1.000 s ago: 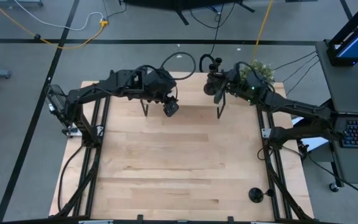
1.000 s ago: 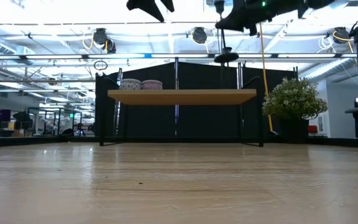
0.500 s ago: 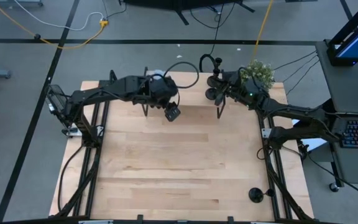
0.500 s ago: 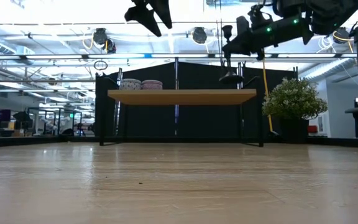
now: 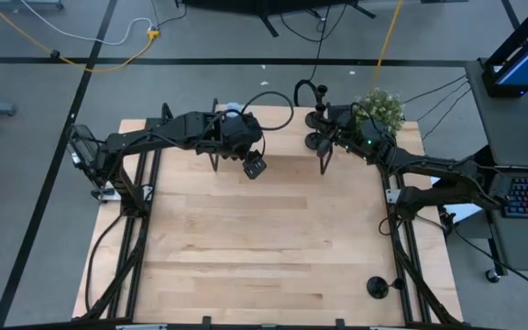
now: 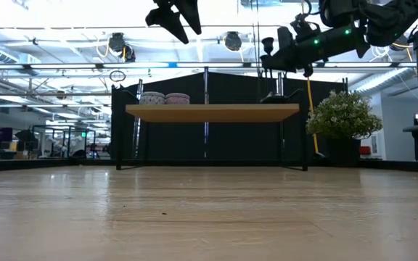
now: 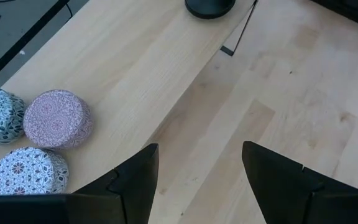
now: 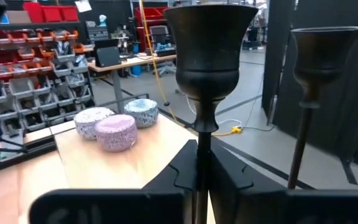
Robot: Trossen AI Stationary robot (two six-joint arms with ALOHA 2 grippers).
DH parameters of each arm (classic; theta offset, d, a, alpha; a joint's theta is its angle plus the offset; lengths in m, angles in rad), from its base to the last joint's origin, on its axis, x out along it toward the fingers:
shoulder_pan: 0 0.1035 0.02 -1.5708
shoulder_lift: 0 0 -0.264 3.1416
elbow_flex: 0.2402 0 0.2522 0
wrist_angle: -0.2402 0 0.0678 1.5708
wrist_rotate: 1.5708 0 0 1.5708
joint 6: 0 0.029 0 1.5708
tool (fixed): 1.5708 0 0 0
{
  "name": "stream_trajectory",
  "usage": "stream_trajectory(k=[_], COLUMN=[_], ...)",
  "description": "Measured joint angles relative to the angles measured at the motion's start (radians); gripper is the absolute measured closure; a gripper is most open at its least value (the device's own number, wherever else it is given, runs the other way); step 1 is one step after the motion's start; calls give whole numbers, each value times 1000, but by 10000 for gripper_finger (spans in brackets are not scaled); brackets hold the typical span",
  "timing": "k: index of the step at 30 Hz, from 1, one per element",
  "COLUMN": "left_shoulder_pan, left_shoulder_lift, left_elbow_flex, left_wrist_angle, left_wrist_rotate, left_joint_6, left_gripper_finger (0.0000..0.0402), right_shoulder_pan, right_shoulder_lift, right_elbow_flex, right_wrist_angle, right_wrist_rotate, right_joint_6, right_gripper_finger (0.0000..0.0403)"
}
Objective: Pick & Place candle stick holders
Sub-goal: Put the left black candle holder on the shelf
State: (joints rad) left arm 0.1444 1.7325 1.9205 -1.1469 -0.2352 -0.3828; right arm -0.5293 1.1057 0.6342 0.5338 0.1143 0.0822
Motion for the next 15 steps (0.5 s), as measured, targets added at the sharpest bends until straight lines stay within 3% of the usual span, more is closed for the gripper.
stream_trajectory(k=[15], left_shoulder_pan=[-2], left_shoulder_lift=[0], left_elbow_flex=[0], left_wrist_angle=[0], left_wrist_rotate=[0], left_joint_6=[-7], left_gripper_finger=[163], right_shoulder_pan=[0], right_shoulder_lift=[0], right_elbow_flex=[0], right_wrist_angle=[-6], right_wrist_rotate=[17], right_joint_6=[-15], right_gripper_finger=[346])
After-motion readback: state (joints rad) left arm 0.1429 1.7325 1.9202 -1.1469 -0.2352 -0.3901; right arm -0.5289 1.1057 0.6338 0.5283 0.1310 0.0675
